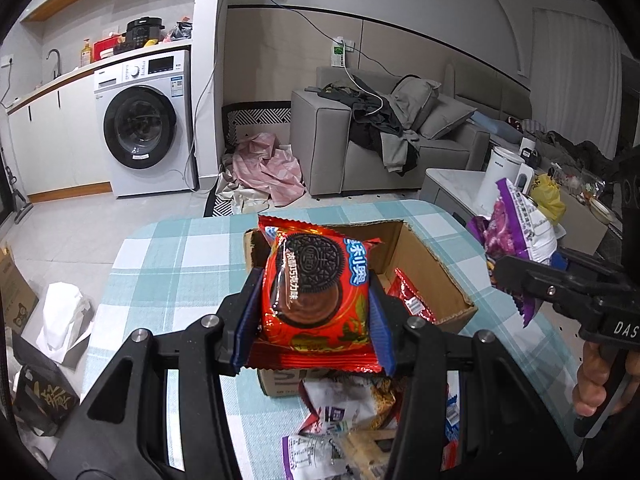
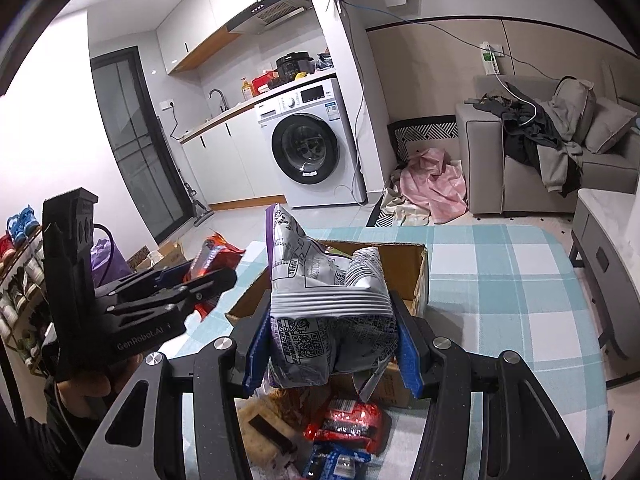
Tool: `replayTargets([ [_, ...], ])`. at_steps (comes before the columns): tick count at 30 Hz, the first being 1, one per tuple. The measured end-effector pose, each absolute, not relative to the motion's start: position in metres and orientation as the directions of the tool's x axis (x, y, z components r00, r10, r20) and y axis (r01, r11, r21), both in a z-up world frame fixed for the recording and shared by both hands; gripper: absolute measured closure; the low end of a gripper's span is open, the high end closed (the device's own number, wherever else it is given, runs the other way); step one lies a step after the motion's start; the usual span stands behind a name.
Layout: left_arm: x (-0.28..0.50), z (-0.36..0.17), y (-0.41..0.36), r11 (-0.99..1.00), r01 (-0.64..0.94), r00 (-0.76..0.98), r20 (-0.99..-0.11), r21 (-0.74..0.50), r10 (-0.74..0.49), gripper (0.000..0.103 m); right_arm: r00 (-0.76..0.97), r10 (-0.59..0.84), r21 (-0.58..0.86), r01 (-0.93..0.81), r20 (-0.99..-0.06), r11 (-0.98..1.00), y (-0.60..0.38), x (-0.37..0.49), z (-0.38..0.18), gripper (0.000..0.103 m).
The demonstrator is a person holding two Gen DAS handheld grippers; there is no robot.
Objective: Organize snacks
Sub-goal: 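Lift both snacks and carry them over the cardboard box, then open both tools to drop the snacks into the box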
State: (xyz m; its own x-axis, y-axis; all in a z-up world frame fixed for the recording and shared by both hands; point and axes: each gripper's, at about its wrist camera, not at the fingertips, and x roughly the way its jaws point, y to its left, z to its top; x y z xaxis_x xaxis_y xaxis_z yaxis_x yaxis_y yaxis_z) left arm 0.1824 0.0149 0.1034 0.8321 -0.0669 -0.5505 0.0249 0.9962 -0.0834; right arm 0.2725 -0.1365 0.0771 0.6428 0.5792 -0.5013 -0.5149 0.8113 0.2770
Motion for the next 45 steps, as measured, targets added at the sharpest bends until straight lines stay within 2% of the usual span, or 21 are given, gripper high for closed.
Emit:
replayTargets([
  [19,0.251,0.065,0.015,0.995,0.022,0.805,-0.588,-0.1,-0.076,0.058,0.612,0.578,0.332,-0.476,-0.54,0.814,-0.114,0.325,0.047,0.049],
  [45,0.3,0.014,-0.006,0.998,0.026,0.757,-0.651,-0.052,-0.054,0.058,0.6,0.527,0.315,-0.429,-0.602,0.847,-0.097,0.359,0.005,0.047],
])
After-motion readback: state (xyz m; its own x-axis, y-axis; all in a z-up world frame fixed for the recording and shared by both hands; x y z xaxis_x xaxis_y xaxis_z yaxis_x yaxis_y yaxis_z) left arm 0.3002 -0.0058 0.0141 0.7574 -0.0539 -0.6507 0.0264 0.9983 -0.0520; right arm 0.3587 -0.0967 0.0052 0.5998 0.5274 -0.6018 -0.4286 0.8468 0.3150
